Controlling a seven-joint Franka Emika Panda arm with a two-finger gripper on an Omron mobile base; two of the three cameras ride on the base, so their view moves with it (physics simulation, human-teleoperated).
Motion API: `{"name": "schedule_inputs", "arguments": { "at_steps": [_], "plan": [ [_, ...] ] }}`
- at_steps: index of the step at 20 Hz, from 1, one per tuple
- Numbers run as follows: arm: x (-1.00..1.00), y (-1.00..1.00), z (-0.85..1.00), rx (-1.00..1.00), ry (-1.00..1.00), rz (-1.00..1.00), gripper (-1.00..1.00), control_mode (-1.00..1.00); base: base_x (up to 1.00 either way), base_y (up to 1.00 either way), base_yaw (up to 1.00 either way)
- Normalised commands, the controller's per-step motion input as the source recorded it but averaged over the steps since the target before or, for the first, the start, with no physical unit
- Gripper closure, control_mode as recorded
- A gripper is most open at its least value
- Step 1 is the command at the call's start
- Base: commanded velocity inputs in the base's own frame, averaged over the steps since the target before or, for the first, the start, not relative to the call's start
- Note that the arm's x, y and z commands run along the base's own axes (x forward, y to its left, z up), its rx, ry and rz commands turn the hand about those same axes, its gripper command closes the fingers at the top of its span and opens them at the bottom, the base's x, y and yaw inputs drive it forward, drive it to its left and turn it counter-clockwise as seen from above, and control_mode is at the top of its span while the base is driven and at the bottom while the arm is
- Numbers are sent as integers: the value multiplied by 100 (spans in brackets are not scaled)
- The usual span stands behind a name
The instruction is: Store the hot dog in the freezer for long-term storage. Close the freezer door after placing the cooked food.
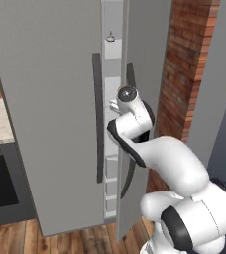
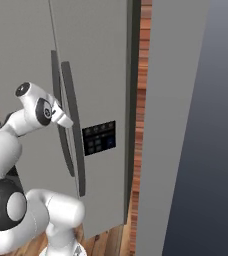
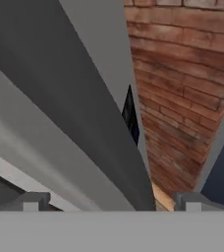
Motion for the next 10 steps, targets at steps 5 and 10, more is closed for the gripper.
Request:
{"name": "schedule_inputs", "arguments": {
  "at_steps": [5,10],
  "plan": [
    [-19,-16,59,0,2,0,-100,-100,0,0,0],
    [0,-49,0,7,4,10,-100,-100,0,0,0]
  ]
}}
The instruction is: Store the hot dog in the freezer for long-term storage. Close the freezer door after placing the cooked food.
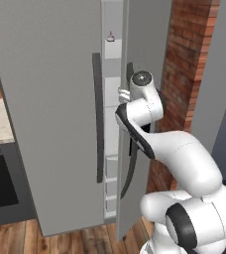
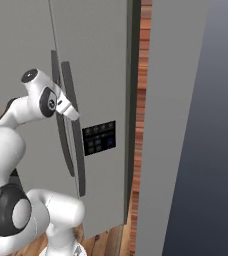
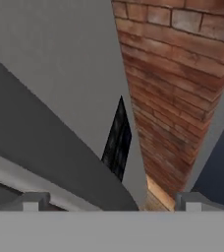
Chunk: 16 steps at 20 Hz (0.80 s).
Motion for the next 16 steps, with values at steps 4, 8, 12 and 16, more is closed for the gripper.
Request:
{"name": "schedule_inputs", "arguments": {
  "at_steps": [4,8,12,16],
  "plan": [
    [15,-55,0,16,1,23,-100,-100,0,0,0],
    [9,0,0,0,3,41,-100,-100,0,0,0],
    [0,9,1,0,0,55,-100,-100,0,0,0],
    [0,8,11,1,0,47,-100,-100,0,0,0]
  ]
}}
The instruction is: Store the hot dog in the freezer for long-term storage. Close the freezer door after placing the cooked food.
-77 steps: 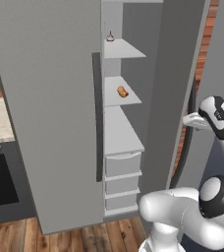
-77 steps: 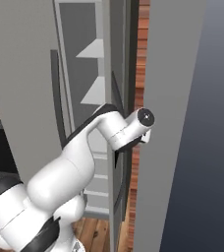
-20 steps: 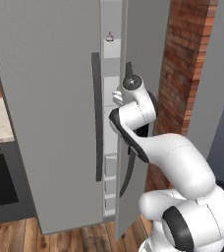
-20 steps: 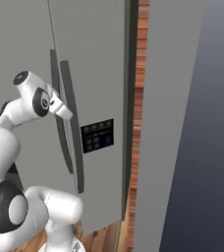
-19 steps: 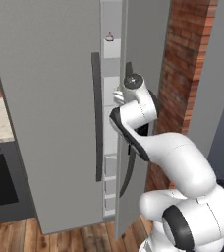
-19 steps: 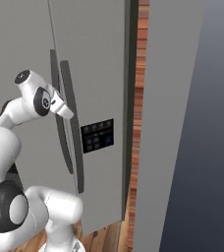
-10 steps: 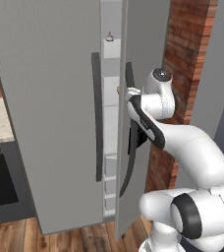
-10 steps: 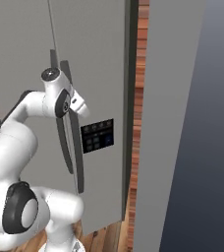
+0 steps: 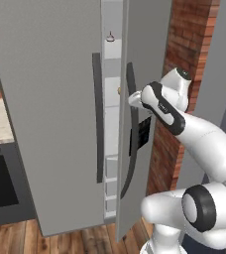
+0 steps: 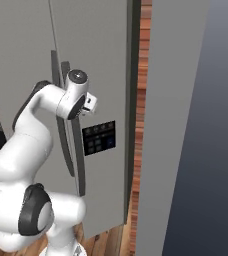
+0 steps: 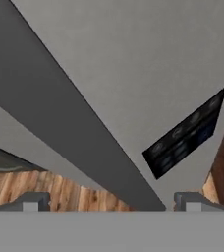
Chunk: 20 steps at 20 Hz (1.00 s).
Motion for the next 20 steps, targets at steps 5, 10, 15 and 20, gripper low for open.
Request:
{"name": "schedule_inputs", "arguments": {
  "at_steps": [5,10,15,20],
  "plan": [
    [0,5,0,-4,0,27,-100,-100,0,0,0],
    [3,14,-6,-16,0,4,-100,-100,0,0,0],
    [2,10,-30,-7,-11,-2,-100,-100,0,0,0],
    [20,1,-27,0,-11,-3,-100,-100,0,0,0]
  ]
}}
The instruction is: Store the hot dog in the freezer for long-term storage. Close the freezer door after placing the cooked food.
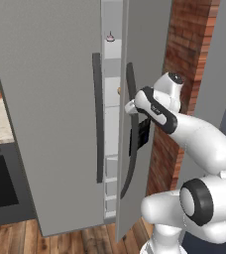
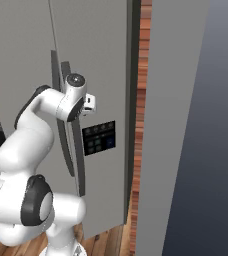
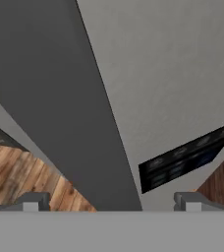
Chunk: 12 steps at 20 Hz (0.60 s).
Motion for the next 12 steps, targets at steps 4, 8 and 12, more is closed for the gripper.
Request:
{"name": "schedule_inputs", "arguments": {
  "at_steps": [4,8,12],
  "plan": [
    [41,12,-8,0,-4,-4,-100,-100,0,0,0],
    [73,0,-4,-2,5,-8,-100,-100,0,0,0],
    [72,0,0,-5,9,-7,-100,-100,0,0,0]
  ]
}}
